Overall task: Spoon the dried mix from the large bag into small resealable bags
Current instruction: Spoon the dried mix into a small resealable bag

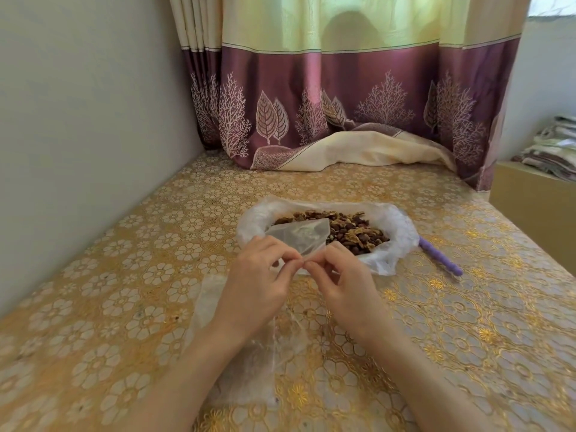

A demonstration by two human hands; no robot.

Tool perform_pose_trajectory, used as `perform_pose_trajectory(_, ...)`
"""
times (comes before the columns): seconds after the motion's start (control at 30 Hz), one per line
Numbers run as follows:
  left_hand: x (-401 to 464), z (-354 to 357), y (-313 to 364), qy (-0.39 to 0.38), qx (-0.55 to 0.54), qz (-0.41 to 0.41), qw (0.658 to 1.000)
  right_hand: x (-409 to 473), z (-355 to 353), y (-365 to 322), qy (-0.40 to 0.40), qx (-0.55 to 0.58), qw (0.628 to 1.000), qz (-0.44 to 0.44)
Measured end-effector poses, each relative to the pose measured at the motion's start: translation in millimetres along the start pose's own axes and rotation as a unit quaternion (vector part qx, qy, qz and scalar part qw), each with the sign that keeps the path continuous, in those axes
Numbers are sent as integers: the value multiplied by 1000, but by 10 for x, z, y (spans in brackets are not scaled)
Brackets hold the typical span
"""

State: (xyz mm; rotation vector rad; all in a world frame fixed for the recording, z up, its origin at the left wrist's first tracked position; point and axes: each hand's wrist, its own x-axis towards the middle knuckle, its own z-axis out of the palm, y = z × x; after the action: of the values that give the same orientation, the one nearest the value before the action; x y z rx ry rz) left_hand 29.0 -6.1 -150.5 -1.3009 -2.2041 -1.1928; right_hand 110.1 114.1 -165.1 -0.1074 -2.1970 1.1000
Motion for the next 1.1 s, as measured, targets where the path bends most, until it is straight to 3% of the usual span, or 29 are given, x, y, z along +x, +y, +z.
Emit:
perform_pose_trajectory(0.17,21,-27,38,0,-88,-70,994,1,-5,-21,-4,2,1000,-23)
perform_pose_trajectory(0.27,26,-40,77,52,-90,-69,992,0,9,-24,43,-2,999,5)
perform_pose_trajectory(0.37,28,-101,90,129,-23,-17,991,26,-26,14,97,3,993,60)
perform_pose_trajectory(0.43,17,-131,80,155,38,51,986,45,-55,15,107,79,985,105)
perform_pose_trajectory(0.63,-18,-90,125,106,85,201,970,103,-141,-31,144,262,941,156)
perform_pose_trajectory(0.7,-14,-76,144,100,94,212,968,87,-129,-38,159,229,951,137)
perform_pose_trajectory(0.77,-17,-68,147,105,95,207,968,71,-120,-11,215,66,973,55)
perform_pose_trajectory(0.87,-15,-76,133,113,72,193,972,97,-154,18,250,-101,962,-44)
perform_pose_trajectory(0.93,-8,-89,122,104,49,191,975,109,-164,31,237,-94,966,-34)
perform_pose_trajectory(1.0,6,-109,106,93,5,167,981,110,-191,32,208,0,978,29)
perform_pose_trajectory(1.1,57,-160,62,96,-73,22,992,111,-282,12,159,159,967,124)
